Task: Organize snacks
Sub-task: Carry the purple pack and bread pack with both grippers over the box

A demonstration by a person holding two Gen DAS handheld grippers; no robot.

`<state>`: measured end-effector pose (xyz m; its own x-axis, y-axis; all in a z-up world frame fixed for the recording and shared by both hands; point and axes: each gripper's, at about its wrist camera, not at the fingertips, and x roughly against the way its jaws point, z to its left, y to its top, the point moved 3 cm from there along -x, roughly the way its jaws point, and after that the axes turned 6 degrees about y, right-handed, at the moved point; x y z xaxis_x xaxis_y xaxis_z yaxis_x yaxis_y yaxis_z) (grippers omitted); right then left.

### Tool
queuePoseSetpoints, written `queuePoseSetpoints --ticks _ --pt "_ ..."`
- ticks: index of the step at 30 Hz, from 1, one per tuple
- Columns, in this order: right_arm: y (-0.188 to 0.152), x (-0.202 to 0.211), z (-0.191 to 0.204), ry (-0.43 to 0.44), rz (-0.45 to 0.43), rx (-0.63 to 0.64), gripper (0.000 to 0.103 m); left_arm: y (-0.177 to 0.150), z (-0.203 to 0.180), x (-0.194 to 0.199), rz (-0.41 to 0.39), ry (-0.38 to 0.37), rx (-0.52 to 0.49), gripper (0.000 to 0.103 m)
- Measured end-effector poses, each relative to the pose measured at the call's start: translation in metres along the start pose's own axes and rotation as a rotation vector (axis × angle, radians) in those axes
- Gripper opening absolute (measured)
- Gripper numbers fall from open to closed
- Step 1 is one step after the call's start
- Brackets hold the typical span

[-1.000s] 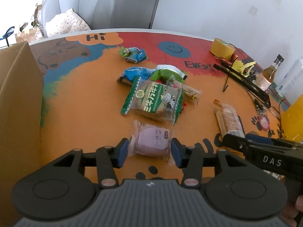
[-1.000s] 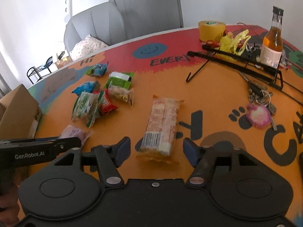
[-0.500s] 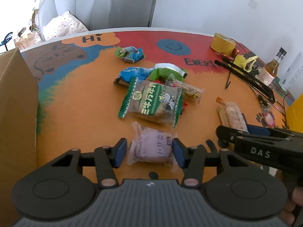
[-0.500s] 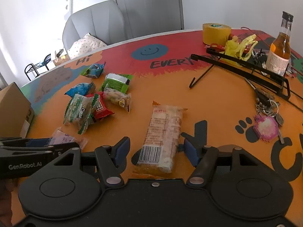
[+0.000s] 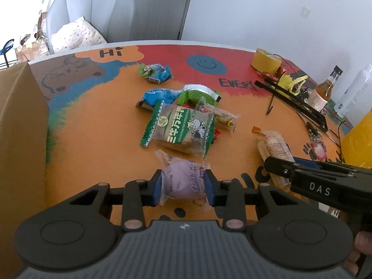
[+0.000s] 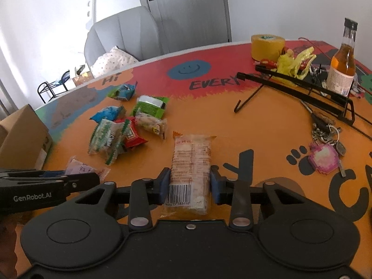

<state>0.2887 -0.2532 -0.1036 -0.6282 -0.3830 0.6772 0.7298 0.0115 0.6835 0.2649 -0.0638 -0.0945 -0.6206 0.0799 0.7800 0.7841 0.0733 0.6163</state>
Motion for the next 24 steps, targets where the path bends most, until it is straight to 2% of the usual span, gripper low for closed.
queuePoseSetpoints --ticks 13,24 --pt "0.008 0.023 0.019 0.033 -0.048 0.025 0.034 0.001 0.007 0.026 -0.045 -0.015 0.019 0.035" --pt "0.026 0.04 0.049 0.071 -0.093 0.061 0.034 0.012 0.031 0.066 -0.131 0.006 0.062 0.035"
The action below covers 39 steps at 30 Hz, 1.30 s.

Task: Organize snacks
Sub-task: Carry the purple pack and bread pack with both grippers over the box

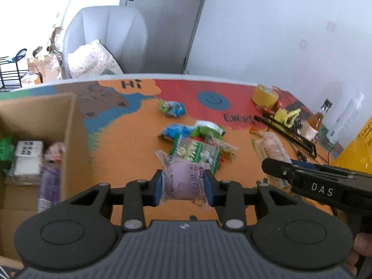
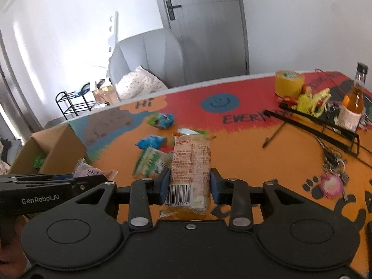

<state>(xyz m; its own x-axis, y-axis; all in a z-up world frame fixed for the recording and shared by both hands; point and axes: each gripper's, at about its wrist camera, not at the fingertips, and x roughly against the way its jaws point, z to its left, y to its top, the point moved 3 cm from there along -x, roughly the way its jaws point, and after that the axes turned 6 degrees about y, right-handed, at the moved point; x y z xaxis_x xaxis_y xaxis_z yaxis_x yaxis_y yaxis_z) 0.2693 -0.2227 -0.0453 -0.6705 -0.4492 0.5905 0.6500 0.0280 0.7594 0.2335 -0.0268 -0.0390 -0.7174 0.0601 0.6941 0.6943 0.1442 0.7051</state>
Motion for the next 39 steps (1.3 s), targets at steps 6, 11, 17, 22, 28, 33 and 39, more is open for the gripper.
queuePoseSetpoints --ticks 6,11,17,22,28,33,39 --pt "0.012 0.003 0.023 0.037 -0.029 0.033 0.034 0.01 0.018 0.023 -0.049 0.018 0.025 0.035" --pt "0.018 -0.001 0.043 0.077 -0.039 0.059 0.034 0.014 0.037 0.039 -0.082 0.048 0.05 0.035" --pt "0.02 -0.008 0.07 0.126 -0.039 0.087 0.034 0.013 0.066 0.051 -0.096 0.088 0.087 0.035" --pt "0.02 -0.016 0.09 0.155 -0.023 0.107 0.034 0.01 0.088 0.059 -0.104 0.115 0.122 0.035" --pt "0.022 -0.021 0.115 0.19 -0.017 0.134 0.034 0.006 0.115 0.069 -0.112 0.149 0.165 0.035" --pt "0.023 -0.022 0.134 0.223 -0.016 0.15 0.034 0.003 0.133 0.077 -0.118 0.177 0.192 0.035" --pt "0.022 -0.026 0.157 0.258 -0.007 0.178 0.034 -0.004 0.153 0.083 -0.106 0.194 0.221 0.035"
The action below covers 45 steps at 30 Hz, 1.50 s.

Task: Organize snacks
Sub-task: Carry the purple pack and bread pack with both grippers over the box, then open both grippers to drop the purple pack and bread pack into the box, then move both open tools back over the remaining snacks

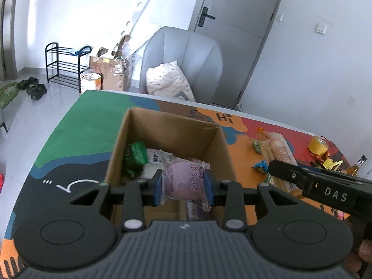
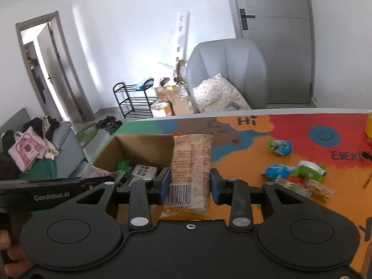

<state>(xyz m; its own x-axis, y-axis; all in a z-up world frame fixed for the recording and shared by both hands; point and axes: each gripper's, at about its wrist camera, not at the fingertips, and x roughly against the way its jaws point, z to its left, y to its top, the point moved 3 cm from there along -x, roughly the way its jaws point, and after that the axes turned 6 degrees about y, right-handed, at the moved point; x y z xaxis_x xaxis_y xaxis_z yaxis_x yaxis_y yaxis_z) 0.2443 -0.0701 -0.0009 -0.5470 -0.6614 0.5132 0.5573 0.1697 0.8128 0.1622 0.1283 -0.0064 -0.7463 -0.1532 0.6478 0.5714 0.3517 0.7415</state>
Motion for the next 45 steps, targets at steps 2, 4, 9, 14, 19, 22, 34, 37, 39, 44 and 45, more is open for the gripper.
queuePoseSetpoints --ticks 2,4,9,14,19,22,34,37,39,44,45 --pt "0.001 -0.002 0.007 0.015 0.002 0.01 0.034 -0.001 0.006 0.0 0.007 -0.001 0.012 0.036" --pt "0.001 -0.007 0.013 0.028 0.011 0.015 0.034 -0.001 0.01 0.003 0.004 0.013 0.012 0.039" --pt "0.0 -0.015 0.03 0.058 0.028 0.031 0.034 0.001 0.024 0.016 -0.019 0.026 0.035 0.05" --pt "0.001 -0.023 0.045 0.1 0.035 0.024 0.035 0.002 0.038 0.026 -0.04 0.058 0.056 0.065" --pt "-0.001 -0.029 0.052 0.149 0.032 -0.013 0.056 0.001 0.05 0.031 -0.05 0.083 0.086 0.082" --pt "-0.002 -0.026 0.049 0.133 0.034 -0.009 0.058 0.0 0.05 0.032 -0.049 0.091 0.075 0.087" --pt "-0.006 0.007 0.008 0.036 0.004 -0.043 0.072 -0.003 0.016 0.025 -0.037 0.046 0.025 0.092" --pt "-0.006 0.016 -0.003 0.01 -0.004 -0.048 0.076 -0.004 0.005 0.023 -0.034 0.027 0.014 0.092" --pt "-0.007 0.023 -0.013 -0.008 -0.009 -0.059 0.078 -0.004 -0.004 0.022 -0.033 0.016 0.004 0.092" --pt "-0.009 0.039 -0.034 -0.051 -0.027 -0.079 0.086 -0.004 -0.025 0.018 -0.033 -0.007 -0.018 0.092" --pt "-0.01 0.043 -0.04 -0.06 -0.033 -0.088 0.087 -0.004 -0.028 0.017 -0.033 -0.011 -0.023 0.092"
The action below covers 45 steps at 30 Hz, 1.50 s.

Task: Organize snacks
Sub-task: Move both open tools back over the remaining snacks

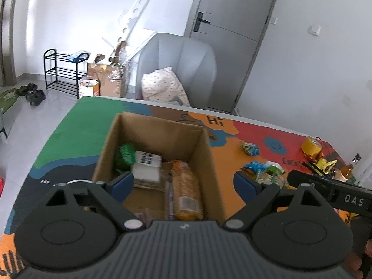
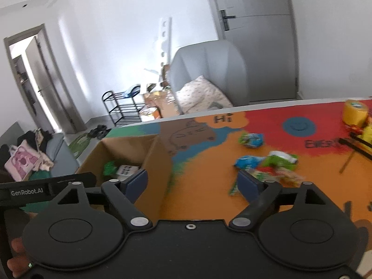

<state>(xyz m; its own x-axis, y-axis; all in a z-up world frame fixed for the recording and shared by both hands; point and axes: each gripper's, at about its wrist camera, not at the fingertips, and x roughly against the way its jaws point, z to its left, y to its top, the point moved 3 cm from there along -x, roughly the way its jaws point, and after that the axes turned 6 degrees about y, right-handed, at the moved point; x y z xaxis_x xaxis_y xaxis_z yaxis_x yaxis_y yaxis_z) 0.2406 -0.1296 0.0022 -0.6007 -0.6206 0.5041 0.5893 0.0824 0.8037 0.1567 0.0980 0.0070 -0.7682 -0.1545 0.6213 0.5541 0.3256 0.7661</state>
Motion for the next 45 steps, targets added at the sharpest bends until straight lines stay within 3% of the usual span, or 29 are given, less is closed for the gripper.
queuePoseSetpoints --ticks 8,24,30,45 --pt "0.0 0.02 -0.041 -0.059 -0.024 -0.052 0.093 -0.001 -0.032 -0.007 0.008 -0.027 -0.027 0.092" --pt "0.0 0.032 -0.11 -0.112 -0.044 -0.14 0.093 0.001 -0.114 -0.037 0.028 -0.1 -0.127 0.092" --pt "-0.002 0.027 -0.135 -0.115 -0.039 -0.181 0.093 -0.005 -0.138 -0.059 0.056 -0.132 -0.14 0.092" --pt "-0.015 -0.011 -0.174 -0.082 0.026 -0.254 0.088 -0.025 -0.173 -0.123 0.169 -0.124 -0.163 0.092"
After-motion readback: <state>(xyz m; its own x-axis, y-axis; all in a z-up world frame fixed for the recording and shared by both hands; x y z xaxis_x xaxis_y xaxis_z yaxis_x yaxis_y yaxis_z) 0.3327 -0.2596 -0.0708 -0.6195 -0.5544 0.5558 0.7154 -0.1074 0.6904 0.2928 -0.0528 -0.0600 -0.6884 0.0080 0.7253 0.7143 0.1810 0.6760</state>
